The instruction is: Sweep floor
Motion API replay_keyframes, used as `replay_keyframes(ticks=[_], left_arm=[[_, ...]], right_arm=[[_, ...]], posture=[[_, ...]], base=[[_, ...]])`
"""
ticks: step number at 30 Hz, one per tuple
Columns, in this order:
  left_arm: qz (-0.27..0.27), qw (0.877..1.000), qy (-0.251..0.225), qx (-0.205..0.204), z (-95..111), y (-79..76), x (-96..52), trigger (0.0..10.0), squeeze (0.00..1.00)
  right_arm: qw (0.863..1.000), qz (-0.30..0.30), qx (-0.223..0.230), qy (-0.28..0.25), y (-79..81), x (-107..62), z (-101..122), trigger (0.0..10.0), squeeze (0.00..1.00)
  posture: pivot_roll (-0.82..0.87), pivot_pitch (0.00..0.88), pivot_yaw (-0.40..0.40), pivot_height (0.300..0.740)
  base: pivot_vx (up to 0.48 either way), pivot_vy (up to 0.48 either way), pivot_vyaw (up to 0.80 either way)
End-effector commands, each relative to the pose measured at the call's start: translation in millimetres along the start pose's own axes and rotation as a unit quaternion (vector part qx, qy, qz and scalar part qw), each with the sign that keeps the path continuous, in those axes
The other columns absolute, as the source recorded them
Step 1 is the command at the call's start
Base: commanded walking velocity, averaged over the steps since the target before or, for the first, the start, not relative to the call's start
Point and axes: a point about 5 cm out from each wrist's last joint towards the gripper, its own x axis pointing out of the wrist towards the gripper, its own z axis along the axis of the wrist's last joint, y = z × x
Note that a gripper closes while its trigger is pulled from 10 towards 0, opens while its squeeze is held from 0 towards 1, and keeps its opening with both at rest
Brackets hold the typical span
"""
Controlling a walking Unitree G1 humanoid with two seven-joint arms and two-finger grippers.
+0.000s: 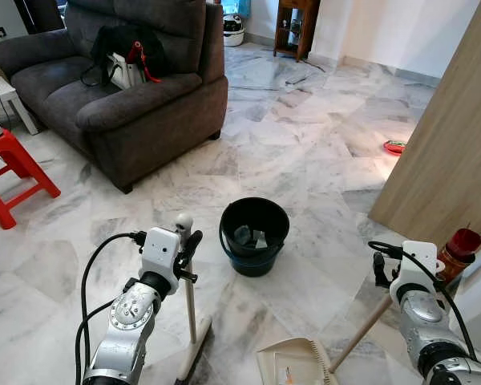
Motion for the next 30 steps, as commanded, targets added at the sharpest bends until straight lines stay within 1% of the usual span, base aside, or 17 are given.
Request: replay_keyframes(ticks=[1, 3, 6, 10, 12, 14, 22, 25, 30], left_arm=[[-0.007, 1.0, -0.012, 0.006, 7, -1.0, 2.3, 10.0, 0.0], [-0.007, 1.0, -0.012, 0.007, 7, -1.3, 2.3, 10.0, 0.0], [-0.007, 1.0, -0.012, 0.005, 7, -1.3, 2.2, 10.0, 0.0], [-0.007, 1.0, -0.011, 0.005, 7, -1.2, 1.6, 10.0, 0.0], [-0.008, 1.0, -0.011, 0.005, 7, -1.3, 1.7, 10.0, 0.0], [-0.009, 1.0, -0.011, 0.004, 7, -1.7, 1.8, 10.0, 0.0], [-0.01, 1.0, -0.01, 0.003, 6, -1.7, 2.0, 10.0, 0.0], [-0.011, 1.0, -0.01, 0.003, 6, -1.7, 2.2, 10.0, 0.0], [-0.011, 1.0, -0.01, 0.005, 6, -1.8, 2.0, 10.0, 0.0]], right_arm=[[1.0, -0.006, -0.006, 0.01, -2.8, 0.4, -1, 10.0, 0.0], [1.0, -0.008, -0.009, 0.013, -3.4, 0.3, -2, 10.0, 0.0], [1.0, -0.019, -0.008, 0.014, -9.2, 0.1, -2, 10.0, 0.0], [1.0, -0.018, 0.013, 0.001, -14.5, 0.7, 2, 10.0, 0.0], [1.0, -0.008, 0.025, -0.005, -15.0, 1.1, 4, 10.0, 0.0], [1.0, 0.011, 0.023, -0.013, -14.3, 1.1, 6, 10.0, 0.0], [0.999, 0.035, 0.035, -0.019, -14.7, 0.5, 7, 10.0, 0.0], [0.997, 0.069, 0.041, -0.021, -10.3, -1.1, 4, 10.0, 0.0], [0.995, 0.085, 0.041, -0.027, -7.4, -1.7, 4, 10.0, 0.0]], posture=[[0.13, 0.0, -0.007, 0.74], [0.13, 0.0, -0.007, 0.74], [0.13, 0.0, -0.008, 0.74], [0.13, 0.0, -0.007, 0.74], [0.13, 0.0, -0.007, 0.74], [0.13, 0.0, -0.007, 0.74], [0.12, 0.0, -0.006, 0.74], [0.12, 0.0, -0.005, 0.74], [0.12, 0.0, -0.003, 0.74]], base=[[0.0, 0.0, 0.0], [0.0, 0.0, 0.0], [0.0, 0.0, 0.0], [0.0, 0.0, 0.0], [0.0, 0.0, 0.0], [0.0, 0.0, 0.0], [0.0, 0.0, 0.0], [0.0, 0.0, 0.0], [0.0, 0.0, 0.0]])
